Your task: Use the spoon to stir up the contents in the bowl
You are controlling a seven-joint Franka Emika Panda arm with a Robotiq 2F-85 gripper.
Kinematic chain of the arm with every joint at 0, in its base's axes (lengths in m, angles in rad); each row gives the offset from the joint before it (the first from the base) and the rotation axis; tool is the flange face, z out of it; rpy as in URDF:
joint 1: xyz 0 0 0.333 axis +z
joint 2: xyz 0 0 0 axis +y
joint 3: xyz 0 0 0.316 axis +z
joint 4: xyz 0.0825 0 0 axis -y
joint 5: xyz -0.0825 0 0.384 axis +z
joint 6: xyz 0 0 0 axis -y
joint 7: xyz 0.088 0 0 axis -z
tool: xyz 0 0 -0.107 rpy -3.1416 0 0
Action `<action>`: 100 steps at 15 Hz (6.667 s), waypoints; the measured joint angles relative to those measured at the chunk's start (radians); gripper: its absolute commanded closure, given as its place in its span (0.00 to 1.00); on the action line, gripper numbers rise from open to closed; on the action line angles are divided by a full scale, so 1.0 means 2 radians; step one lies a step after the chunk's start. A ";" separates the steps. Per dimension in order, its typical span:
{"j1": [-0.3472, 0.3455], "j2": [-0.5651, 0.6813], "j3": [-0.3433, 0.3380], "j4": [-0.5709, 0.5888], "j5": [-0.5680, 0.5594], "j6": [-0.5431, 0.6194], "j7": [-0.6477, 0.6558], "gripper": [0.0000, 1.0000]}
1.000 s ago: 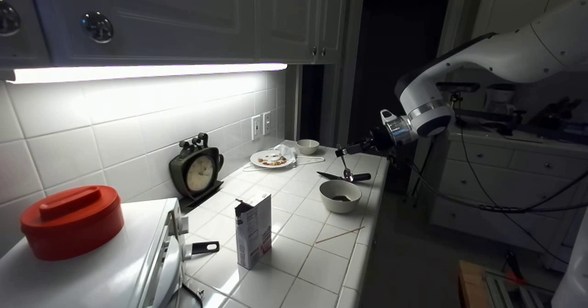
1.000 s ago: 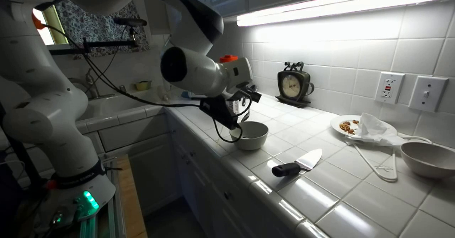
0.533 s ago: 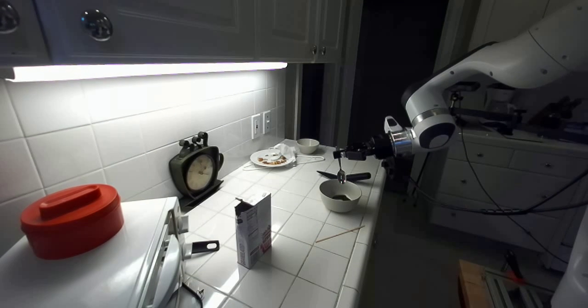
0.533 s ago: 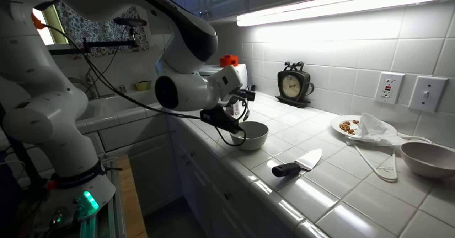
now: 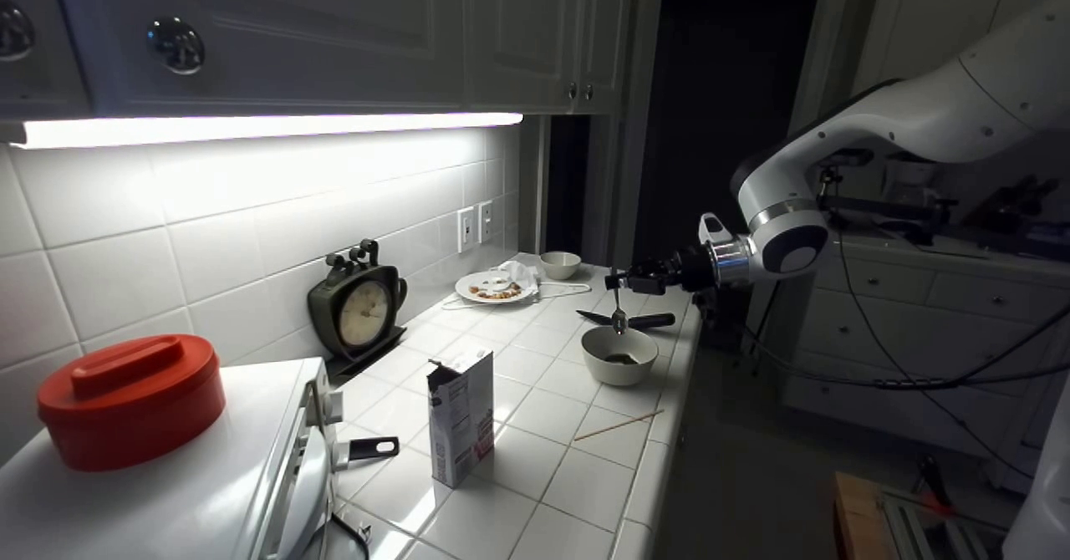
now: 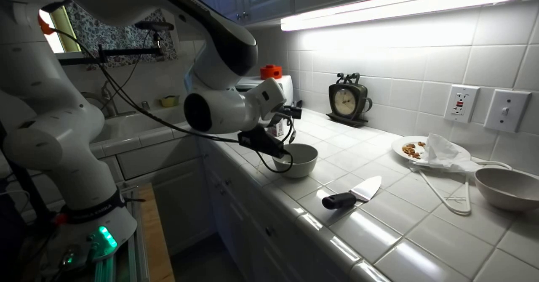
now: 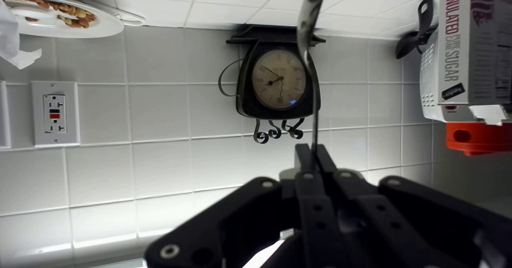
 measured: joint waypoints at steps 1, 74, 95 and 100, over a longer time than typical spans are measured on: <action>0.000 0.000 0.000 0.000 0.000 0.000 0.000 0.96; 0.006 0.111 -0.018 0.034 0.066 -0.037 -0.081 0.99; 0.000 0.093 -0.031 0.020 -0.048 -0.053 -0.004 0.99; -0.005 0.088 -0.033 0.022 -0.043 -0.044 -0.013 0.99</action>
